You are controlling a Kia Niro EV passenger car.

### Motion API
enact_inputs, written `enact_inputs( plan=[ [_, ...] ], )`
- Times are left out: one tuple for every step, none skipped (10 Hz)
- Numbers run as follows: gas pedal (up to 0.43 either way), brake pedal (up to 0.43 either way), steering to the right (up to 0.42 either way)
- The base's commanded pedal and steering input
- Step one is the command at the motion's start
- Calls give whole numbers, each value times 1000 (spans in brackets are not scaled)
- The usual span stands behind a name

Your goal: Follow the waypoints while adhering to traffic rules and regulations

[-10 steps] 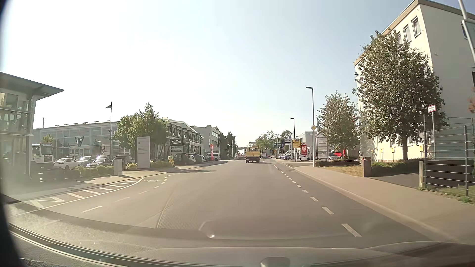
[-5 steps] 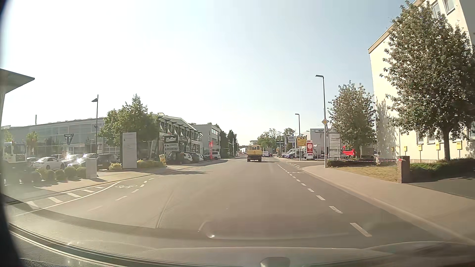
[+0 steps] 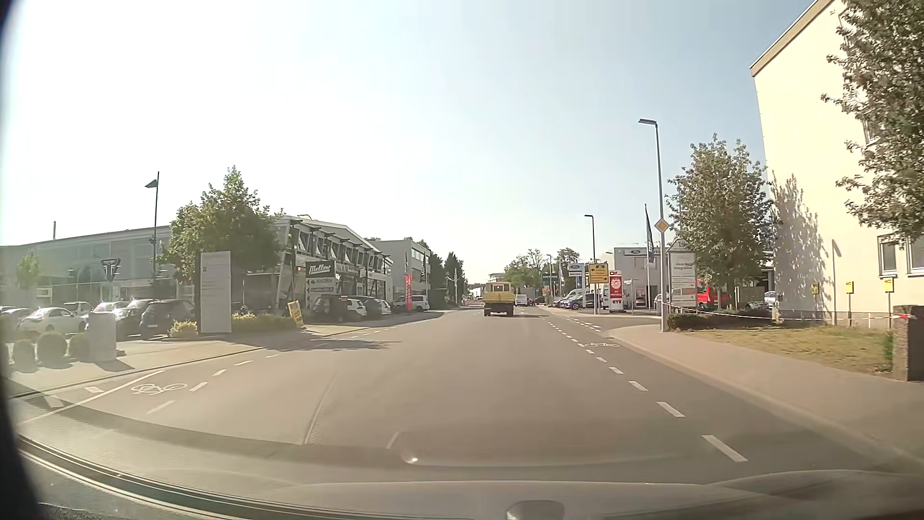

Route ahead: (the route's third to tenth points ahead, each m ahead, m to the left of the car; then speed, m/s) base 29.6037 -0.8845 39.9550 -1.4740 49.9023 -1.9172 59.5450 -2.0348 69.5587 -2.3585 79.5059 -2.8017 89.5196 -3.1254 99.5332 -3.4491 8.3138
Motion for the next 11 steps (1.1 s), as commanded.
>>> enact_inputs(
  plan=[
    [87,18,-7],
    [87,18,-8],
    [67,12,-8],
    [59,18,-8],
    [59,18,-8],
    [59,12,-8],
    [59,18,-8],
    [59,18,-8],
    [59,12,-8],
    [59,18,-8],
    [59,18,-9]
  ],
)
